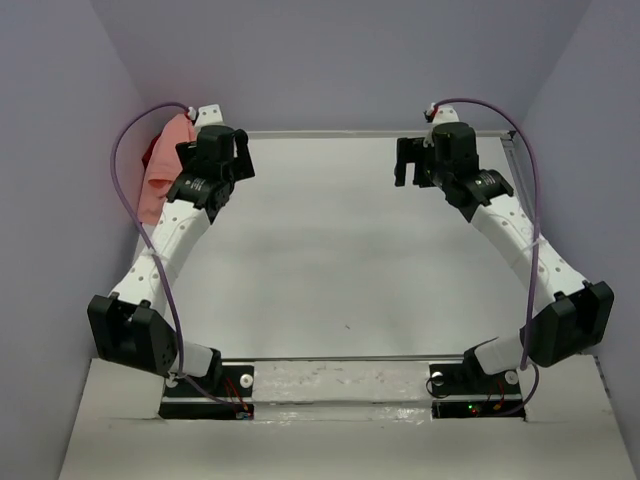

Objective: Fold and stack the t-shirts
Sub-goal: Grab the tshirt from the pile

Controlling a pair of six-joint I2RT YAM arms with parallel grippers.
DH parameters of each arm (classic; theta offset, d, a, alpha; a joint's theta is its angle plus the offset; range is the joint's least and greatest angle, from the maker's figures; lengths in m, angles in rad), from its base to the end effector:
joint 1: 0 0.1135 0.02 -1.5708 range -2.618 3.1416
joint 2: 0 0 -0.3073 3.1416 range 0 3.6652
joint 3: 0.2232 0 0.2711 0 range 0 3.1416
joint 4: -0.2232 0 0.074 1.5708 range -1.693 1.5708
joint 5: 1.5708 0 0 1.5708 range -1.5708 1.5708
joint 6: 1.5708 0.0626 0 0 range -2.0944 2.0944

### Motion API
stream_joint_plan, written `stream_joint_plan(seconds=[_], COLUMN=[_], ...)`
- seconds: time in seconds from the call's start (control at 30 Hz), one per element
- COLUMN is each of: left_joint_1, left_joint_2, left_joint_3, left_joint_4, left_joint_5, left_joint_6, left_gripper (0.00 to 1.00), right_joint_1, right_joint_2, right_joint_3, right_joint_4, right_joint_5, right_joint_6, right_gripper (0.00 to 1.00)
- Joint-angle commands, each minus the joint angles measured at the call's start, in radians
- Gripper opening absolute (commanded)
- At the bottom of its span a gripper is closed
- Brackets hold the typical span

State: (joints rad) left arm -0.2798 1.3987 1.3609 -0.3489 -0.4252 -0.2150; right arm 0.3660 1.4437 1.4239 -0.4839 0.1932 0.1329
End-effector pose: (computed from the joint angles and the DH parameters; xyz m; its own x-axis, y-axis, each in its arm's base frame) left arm 0.3485 -0.0733 0.4168 -0.3295 -0.1075 -0.9380 -0.1903 0.9807 -0.0456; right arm 0.3453 0.1195 0.4077 -0.4725 -0.0418 -0.8804 -0.1328 0.9909 0.0242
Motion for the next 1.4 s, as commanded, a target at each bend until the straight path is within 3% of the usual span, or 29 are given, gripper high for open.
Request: stream_joint_plan(seconds=[0.0,0.43,0.53,0.73,0.8,1.37], left_joint_1=[0.039,0.155,0.188,0.270,0.301,0.349], left_joint_2=[0.006,0.350,0.422,0.512,0.557,0.724], left_joint_3=[0.026,0.341,0.406,0.484,0.507,0.607], left_joint_4=[-0.004,-0.073,-0.111,-0.209,-0.239,-0.193], left_joint_5=[-0.043,-0.067,-0.053,-0.153,-0.147,0.138], left_joint_6=[0.000,0.049,-0.006,-0.055,-0.058,-0.049], left_gripper=[0.99,0.98,0.89,0.82,0.70,0.73], right_joint_1=[-0.007,-0.007,-0.007,-0.007,-0.007,-0.007], right_joint_2=[-0.060,-0.172,-0.180,-0.177,-0.178,-0.155], right_joint_3=[0.000,-0.045,-0.049,-0.079,-0.077,-0.086], right_joint_4=[0.025,-0.027,-0.028,-0.022,-0.019,-0.013], right_joint_5=[-0.021,0.035,0.031,-0.009,-0.024,-0.040], right_joint_6=[0.040,0.048,0.045,0.057,0.062,0.057], right_gripper=[1.00,1.00,1.00,0.99,0.99,0.99])
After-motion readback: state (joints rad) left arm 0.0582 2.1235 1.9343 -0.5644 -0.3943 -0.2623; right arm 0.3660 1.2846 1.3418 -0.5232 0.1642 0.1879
